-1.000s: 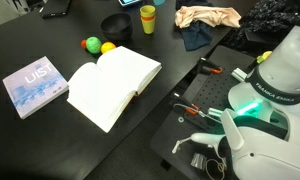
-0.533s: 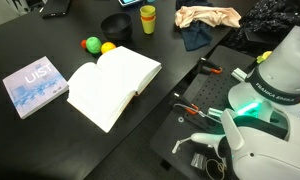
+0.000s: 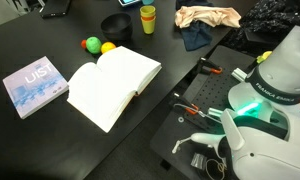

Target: Pick up the black bowl and stack it on top of the other black bowls, pick up the blue cup and stack it in the top yellow cup

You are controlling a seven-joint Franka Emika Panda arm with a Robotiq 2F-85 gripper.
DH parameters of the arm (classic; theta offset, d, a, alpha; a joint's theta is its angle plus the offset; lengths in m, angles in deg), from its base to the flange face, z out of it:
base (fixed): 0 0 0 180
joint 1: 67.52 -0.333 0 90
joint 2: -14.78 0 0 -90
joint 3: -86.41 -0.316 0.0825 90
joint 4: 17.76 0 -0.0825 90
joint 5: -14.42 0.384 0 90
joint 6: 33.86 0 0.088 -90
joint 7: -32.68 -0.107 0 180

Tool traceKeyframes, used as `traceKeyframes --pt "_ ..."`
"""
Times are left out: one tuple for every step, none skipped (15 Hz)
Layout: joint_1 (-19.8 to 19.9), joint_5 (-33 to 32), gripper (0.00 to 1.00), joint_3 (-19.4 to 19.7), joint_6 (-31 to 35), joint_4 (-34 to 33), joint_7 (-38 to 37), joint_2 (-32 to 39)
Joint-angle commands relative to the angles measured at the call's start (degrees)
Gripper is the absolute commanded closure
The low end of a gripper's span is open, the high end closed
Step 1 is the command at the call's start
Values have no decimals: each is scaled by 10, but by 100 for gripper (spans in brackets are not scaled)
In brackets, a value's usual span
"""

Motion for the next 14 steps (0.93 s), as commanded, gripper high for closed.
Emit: traceKeyframes --pt "13 23 92 -12 7 13 23 -14" --pt "14 29 92 -14 9 15 27 -13" --pt "15 35 93 -14 9 18 30 -11" --pt "16 41 93 -15 9 20 34 -10" --pt "16 46 93 -15 9 23 36 -9" --pt "16 49 92 -15 9 26 36 -8" --pt "17 52 92 -15 9 28 39 -7" --pt "17 57 93 -16 10 31 42 -7" --pt "18 62 93 -17 10 33 44 -6" --pt "18 66 94 -19 11 35 47 -6" --pt "18 70 93 -19 12 37 49 -6" --pt "18 76 94 -21 13 39 52 -6" --pt "18 80 93 -22 14 40 55 -5" --pt "18 85 93 -23 16 41 57 -3"
